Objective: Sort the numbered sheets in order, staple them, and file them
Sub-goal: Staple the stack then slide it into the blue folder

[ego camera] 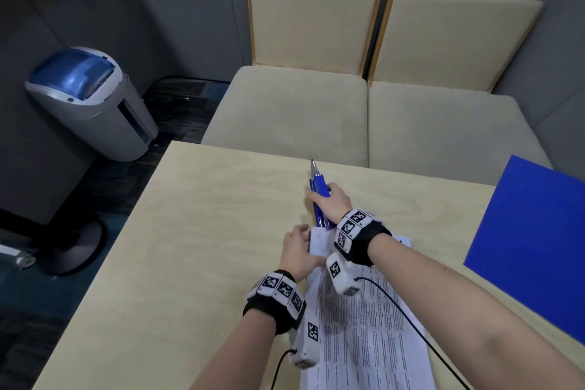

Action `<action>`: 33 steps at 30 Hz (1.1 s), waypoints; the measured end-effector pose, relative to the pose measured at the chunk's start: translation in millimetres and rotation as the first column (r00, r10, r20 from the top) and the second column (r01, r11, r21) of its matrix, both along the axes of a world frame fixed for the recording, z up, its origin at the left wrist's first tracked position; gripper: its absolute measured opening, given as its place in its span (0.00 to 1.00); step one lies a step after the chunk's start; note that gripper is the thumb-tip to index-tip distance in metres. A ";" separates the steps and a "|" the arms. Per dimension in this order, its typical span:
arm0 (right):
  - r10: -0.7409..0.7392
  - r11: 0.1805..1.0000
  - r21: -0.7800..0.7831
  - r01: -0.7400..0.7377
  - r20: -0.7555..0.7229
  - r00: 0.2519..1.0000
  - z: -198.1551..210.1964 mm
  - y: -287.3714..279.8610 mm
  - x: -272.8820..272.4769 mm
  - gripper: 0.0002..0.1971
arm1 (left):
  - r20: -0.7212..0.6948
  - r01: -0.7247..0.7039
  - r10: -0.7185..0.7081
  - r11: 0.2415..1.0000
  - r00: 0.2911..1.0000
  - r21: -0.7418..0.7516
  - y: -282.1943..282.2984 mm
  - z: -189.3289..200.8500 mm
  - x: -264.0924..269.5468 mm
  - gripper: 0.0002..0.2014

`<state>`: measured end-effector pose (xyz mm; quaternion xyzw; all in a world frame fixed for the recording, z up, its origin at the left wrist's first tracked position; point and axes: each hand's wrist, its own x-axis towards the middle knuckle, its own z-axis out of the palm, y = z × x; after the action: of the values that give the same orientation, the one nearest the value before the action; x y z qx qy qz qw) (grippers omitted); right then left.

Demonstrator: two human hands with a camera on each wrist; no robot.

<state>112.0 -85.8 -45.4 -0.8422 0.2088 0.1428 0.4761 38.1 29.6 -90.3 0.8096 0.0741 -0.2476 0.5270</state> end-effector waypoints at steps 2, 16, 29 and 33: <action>-0.120 0.993 0.027 0.119 0.039 0.992 9.0 -21.9 2.8 0.14 | -0.032 -0.054 0.058 0.991 0.998 0.120 -0.1 1.7 -6.5 0.36; -0.194 0.839 -0.531 0.116 -0.093 0.977 -15.6 -133.6 -94.4 0.19 | 0.036 -0.362 0.370 0.921 0.928 -0.143 39.7 15.9 -46.9 0.32; -0.110 0.909 0.405 0.102 -0.004 0.994 32.4 -102.5 -145.7 0.43 | 0.005 -0.255 0.277 0.894 0.961 -0.369 55.4 58.4 -9.9 0.34; -0.121 0.694 0.702 0.159 -0.104 0.987 43.4 -118.3 -185.0 0.24 | 0.027 -0.204 0.245 0.861 0.969 -0.466 7.5 93.9 -12.0 0.13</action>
<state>-73.1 -204.1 -2.0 -0.5726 0.2132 0.1959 0.7670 26.1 37.1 3.6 0.6572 0.0846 -0.1600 0.7316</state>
